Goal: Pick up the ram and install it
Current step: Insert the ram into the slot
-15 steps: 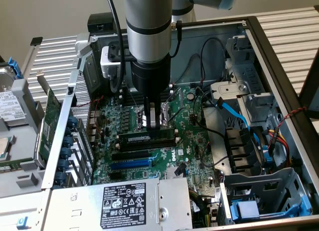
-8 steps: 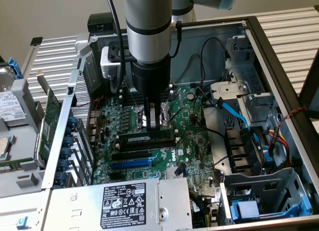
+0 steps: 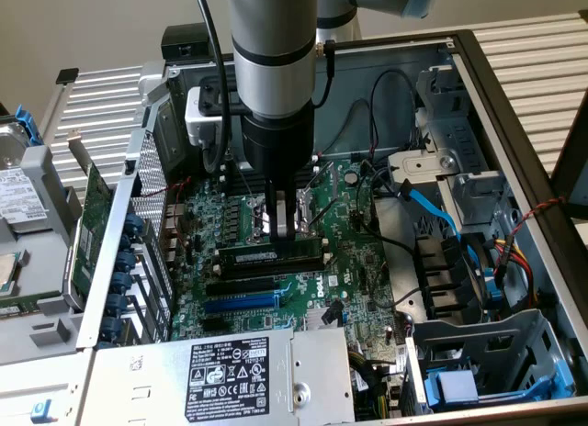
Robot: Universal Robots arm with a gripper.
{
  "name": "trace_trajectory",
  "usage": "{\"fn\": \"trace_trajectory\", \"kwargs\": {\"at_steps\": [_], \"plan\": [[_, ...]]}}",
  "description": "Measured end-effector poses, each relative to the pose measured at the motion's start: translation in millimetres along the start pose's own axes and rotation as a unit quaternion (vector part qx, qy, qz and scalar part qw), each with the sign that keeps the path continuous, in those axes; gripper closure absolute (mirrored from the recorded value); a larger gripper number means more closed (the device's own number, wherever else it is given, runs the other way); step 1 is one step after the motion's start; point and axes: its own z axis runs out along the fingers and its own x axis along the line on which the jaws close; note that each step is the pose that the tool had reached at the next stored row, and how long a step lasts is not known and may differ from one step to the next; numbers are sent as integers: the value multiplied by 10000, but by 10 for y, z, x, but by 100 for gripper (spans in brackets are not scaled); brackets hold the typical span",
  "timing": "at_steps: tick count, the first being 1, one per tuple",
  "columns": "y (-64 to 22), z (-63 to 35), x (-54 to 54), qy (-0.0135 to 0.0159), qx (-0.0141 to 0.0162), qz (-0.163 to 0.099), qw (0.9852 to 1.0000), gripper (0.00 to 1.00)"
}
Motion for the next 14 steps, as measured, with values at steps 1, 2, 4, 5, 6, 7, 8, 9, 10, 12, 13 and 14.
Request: {"fn": "trace_trajectory", "kwargs": {"at_steps": [1, 2, 4, 5, 6, 7, 8, 9, 10, 12, 13, 14], "plan": [[0, 0, 0, 0, 0, 0, 10000, 88], [0, 0, 0, 1, 0, 0, 10000, 88], [0, 5, 0, 0, 0, 0, 10000, 88], [0, 6, 0, 1, 0, 0, 10000, 88], [0, 7, 0, 1, 0, 0, 10000, 88], [0, 9, 0, 0, 0, 0, 10000, 88], [0, 10, 0, 0, 0, 0, 10000, 88], [0, 10, 1, 1, 0, 0, 10000, 88], [1, 10, 1, 1, 0, 0, 10000, 88], [0, 12, 1, 0, 1, 0, 10000, 88], [0, 13, 1, 0, 1, 0, 10000, 88], [1, 12, 1, 0, 1, 0, 10000, 88]]}}
